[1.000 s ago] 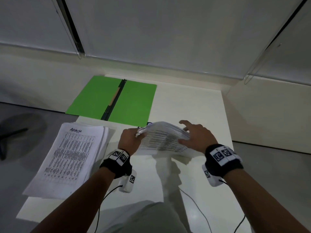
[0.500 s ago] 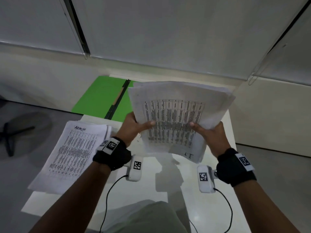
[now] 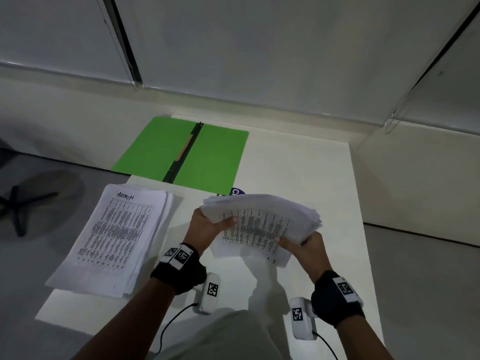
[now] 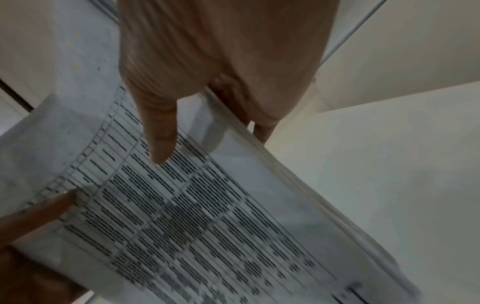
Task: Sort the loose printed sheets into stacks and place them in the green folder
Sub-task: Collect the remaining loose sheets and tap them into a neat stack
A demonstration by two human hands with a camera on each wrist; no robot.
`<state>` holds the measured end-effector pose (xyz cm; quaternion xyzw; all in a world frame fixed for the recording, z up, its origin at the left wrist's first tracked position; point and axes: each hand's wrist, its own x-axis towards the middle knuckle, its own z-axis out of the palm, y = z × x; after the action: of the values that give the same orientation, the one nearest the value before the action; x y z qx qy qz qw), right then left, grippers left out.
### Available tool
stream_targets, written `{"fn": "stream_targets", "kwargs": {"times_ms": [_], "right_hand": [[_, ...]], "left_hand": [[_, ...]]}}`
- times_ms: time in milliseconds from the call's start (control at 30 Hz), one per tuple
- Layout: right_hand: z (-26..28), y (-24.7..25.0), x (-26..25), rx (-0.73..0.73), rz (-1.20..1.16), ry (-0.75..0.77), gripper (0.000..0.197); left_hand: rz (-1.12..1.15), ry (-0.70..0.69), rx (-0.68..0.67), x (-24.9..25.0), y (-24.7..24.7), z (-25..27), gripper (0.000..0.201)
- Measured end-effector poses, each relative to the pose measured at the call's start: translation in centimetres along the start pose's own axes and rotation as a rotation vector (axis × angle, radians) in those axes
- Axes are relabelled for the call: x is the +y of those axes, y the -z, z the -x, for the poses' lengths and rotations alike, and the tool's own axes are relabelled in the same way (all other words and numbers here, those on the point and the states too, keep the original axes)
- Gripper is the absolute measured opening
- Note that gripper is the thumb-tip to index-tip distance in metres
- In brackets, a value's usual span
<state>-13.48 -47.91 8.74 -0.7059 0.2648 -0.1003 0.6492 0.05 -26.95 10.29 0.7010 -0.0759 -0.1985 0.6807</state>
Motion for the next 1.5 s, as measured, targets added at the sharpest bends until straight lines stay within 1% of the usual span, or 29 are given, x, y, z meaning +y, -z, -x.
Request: {"fn": "stream_targets", "kwargs": {"times_ms": [100,200,233,300,400,433,500,533,567,600,667,700,733,800,833,900,933,1000,1033,1133,1167,1233,1300,1367,1400,1433,1500], "right_hand": [[0.2,0.0,-2.3,0.001,-0.093,0.103,0.031],[-0.2,-0.7,-3.6,-0.034,-0.148,0.091,0.026],[-0.4,-0.9,-3.4,-0.024,-0.151,0.089,0.024],[-0.9,-1.3,-2.7,0.0,-0.158,0.083,0.021],[-1.8,-1.9,-0.2,0.012,-0.09,0.02,0.021],[-2.1,-2.0,1.0,0.019,-0.025,-0.018,0.02],[-2.7,-2.2,3.5,0.028,0.173,-0.132,0.015],[-2.9,-2.4,4.6,0.014,0.28,-0.185,0.014],[-2.9,-2.5,5.5,0.005,0.348,-0.213,0.015],[-2.8,-2.8,6.0,0.009,0.378,-0.21,0.018],[-2.8,-3.9,5.8,0.023,0.394,-0.158,0.022],[-2.8,-4.6,5.4,0.019,0.403,-0.144,0.028],[-2.6,-5.5,4.9,-0.001,0.413,-0.141,0.036],[-2.3,-8.1,3.7,-0.081,0.422,-0.146,0.047],[-2.2,-9.9,3.3,-0.123,0.414,-0.16,0.047],[-2.6,-14.0,3.3,-0.193,0.382,-0.194,0.036],[-2.9,-16.4,3.5,-0.209,0.375,-0.202,0.036],[-3.3,-21.7,3.8,-0.241,0.357,-0.217,0.049],[-3.3,-24.4,3.7,-0.253,0.35,-0.227,0.048],[-2.6,-32.1,3.2,-0.304,0.303,-0.293,0.025],[-2.5,-34.3,3.1,-0.311,0.31,-0.314,0.025],[-2.4,-38.0,3.6,-0.297,0.337,-0.347,0.031],[-2.3,-40.5,4.5,-0.261,0.409,-0.387,0.052],[-1.8,-41.9,5.0,-0.233,0.463,-0.446,0.067],[-1.6,-42.3,5.2,-0.218,0.49,-0.465,0.07],[-1.4,-42.5,5.2,-0.19,0.538,-0.471,0.068],[-1.4,-42.2,5.3,-0.072,0.674,-0.468,0.06]], "left_hand": [[0.034,-0.089,-0.031,2.5,-0.5,0.2,0.037],[0.056,-0.124,-0.04,3.7,-1.6,0.3,0.03],[0.045,-0.138,-0.02,3.9,-2.1,0.4,0.027],[0.035,-0.134,0.064,3.5,-2.7,0.0,0.022],[-0.021,-0.004,0.157,0.3,-2.5,-1.1,0.021],[-0.104,0.065,0.154,-1.4,-2.2,-1.5,0.024],[-0.341,0.219,0.101,-4.8,-1.8,-1.7,0.044],[-0.442,0.272,0.061,-6.1,-1.5,-1.5,0.049],[-0.519,0.291,0.032,-7.0,-1.3,-1.2,0.048],[-0.558,0.287,0.024,-7.1,-1.0,-0.9,0.043],[-0.582,0.236,0.027,-6.7,0.1,-0.8,0.026],[-0.589,0.201,0.03,-6.4,1.0,-0.8,0.016],[-0.597,0.176,0.035,-6.0,2.1,-0.9,0.011],[-0.645,0.151,0.054,-5.3,5.4,-1.4,0.011],[-0.649,0.155,0.056,-5.1,7.3,-1.6,0.009],[-0.666,0.175,0.065,-5.1,11.8,-2.4,0.009],[-0.687,0.198,0.077,-5.2,14.2,-2.7,0.01],[-0.711,0.249,0.109,-5.6,19.4,-3.2,0.01],[-0.714,0.267,0.123,-5.8,22.1,-3.5,0.012],[-0.74,0.317,0.14,-6.7,29.7,-3.6,0.03],[-0.74,0.331,0.144,-7.3,31.9,-3.8,0.036],[-0.734,0.359,0.145,-8.6,35.5,-4.3,0.041],[-0.736,0.381,0.13,-9.9,37.6,-4.7,0.041],[-0.759,0.396,0.097,-11.1,38.7,-5.0,0.041],[-0.777,0.407,0.082,-11.4,38.8,-5.0,0.041],[-0.815,0.421,0.076,-11.9,38.9,-5.1,0.043],[-0.932,0.463,0.121,-13.0,38.9,-5.0,0.053]]}}
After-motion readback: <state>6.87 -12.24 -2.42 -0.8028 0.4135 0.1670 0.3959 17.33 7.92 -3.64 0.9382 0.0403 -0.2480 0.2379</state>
